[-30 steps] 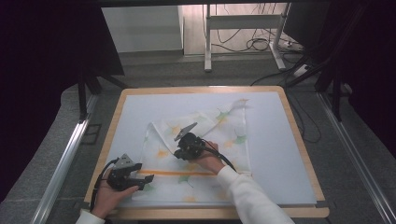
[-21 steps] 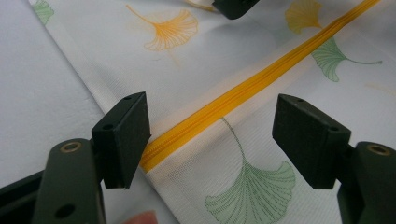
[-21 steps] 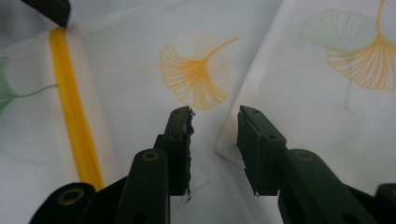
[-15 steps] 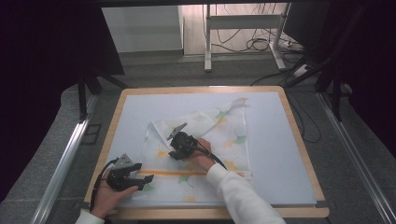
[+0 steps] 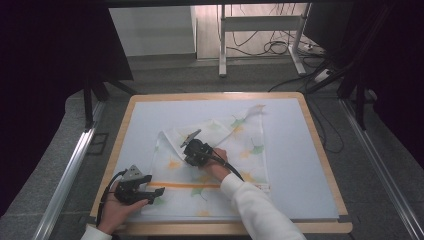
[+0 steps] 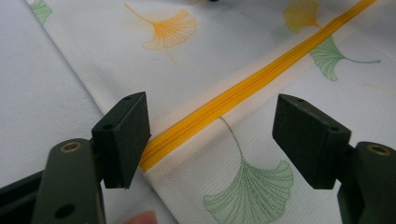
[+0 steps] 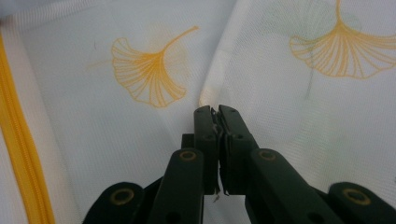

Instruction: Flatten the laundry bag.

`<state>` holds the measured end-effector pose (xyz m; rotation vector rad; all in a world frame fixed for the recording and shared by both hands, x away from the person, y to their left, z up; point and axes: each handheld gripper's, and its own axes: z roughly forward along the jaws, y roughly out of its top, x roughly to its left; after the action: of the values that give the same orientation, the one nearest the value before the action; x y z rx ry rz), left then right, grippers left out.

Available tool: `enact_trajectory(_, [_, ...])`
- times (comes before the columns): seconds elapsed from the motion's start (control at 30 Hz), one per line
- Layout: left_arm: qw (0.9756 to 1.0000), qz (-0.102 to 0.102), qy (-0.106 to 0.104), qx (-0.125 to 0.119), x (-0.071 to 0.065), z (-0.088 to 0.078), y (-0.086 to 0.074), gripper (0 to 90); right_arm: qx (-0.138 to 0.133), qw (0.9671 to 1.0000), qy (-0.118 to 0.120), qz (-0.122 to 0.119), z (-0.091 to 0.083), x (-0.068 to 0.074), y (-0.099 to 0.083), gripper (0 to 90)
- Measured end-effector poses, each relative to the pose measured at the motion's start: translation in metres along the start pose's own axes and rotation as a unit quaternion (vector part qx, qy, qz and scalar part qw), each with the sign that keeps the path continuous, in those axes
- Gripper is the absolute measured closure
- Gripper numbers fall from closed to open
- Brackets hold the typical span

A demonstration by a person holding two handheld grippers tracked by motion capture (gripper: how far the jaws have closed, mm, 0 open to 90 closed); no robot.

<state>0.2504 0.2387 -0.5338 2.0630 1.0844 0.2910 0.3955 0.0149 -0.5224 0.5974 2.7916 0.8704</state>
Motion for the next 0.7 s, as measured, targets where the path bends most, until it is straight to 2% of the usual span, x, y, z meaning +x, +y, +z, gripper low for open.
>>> enact_trajectory(0.2, [1.0,0.0,0.0,-0.001,0.0,0.0,0.0,27.6,-0.003,0.9999,0.011,0.009,-0.001,-0.001,0.0,87.9])
enact_trajectory(0.37, [1.0,-0.001,-0.001,-0.002,0.0,0.0,0.0,27.6,-0.026,0.9995,0.018,0.007,-0.01,0.001,0.005,88.0])
enact_trajectory(0.53, [1.0,-0.001,-0.002,-0.004,0.0,-0.001,0.0,27.6,-0.042,0.9991,0.009,0.005,-0.022,0.0,0.013,88.1])
enact_trajectory(0.7, [1.0,0.0,-0.002,-0.004,0.0,-0.001,0.0,27.6,-0.057,0.9983,-0.009,0.013,-0.034,-0.011,0.024,88.1])
